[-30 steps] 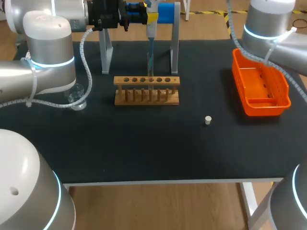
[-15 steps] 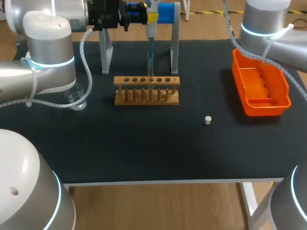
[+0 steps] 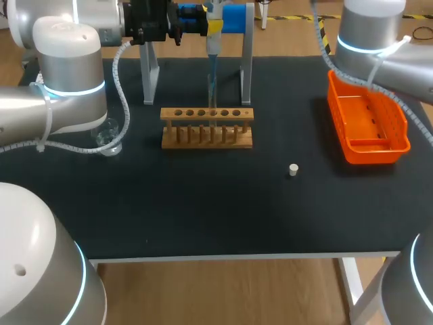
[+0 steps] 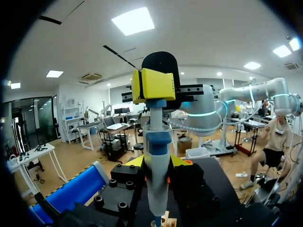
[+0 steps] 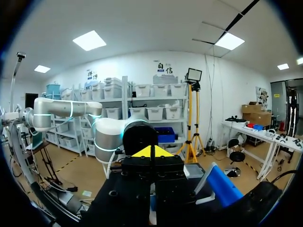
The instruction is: Invert the test tube, pick up the pipette, mount the tip to pipette, aspirate from beaker and dispense into the tube, eject the tip, return the pipette, and cap with the stopper.
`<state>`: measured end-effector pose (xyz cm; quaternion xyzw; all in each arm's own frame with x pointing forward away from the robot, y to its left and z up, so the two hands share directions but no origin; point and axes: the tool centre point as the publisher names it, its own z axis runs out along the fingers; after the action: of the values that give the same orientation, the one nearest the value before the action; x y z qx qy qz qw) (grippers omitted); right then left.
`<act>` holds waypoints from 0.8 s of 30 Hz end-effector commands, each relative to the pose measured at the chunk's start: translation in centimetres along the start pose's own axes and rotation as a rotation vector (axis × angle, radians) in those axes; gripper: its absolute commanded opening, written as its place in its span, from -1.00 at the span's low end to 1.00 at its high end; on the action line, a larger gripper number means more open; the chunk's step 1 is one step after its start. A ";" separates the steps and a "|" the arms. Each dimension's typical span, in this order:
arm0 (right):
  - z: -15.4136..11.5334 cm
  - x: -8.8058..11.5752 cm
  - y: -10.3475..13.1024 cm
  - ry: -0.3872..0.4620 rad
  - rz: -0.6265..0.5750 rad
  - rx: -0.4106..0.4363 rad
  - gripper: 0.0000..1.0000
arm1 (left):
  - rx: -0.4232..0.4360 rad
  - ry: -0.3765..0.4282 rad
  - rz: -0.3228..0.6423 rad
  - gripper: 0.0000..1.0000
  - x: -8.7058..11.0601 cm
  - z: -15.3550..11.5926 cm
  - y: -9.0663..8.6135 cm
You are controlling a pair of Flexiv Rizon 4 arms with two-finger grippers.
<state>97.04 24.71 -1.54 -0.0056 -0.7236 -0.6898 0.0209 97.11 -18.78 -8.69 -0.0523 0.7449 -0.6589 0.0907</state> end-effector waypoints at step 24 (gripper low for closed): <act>0.3 -0.4 -2.8 0.015 0.045 0.005 -1.00 | 0.001 -0.001 0.001 -1.00 0.0 0.1 -0.3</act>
<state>97.06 24.83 -3.58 -0.0177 -0.7246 -0.6878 0.0400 97.10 -18.74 -9.05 -0.0523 0.7452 -0.6586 0.0907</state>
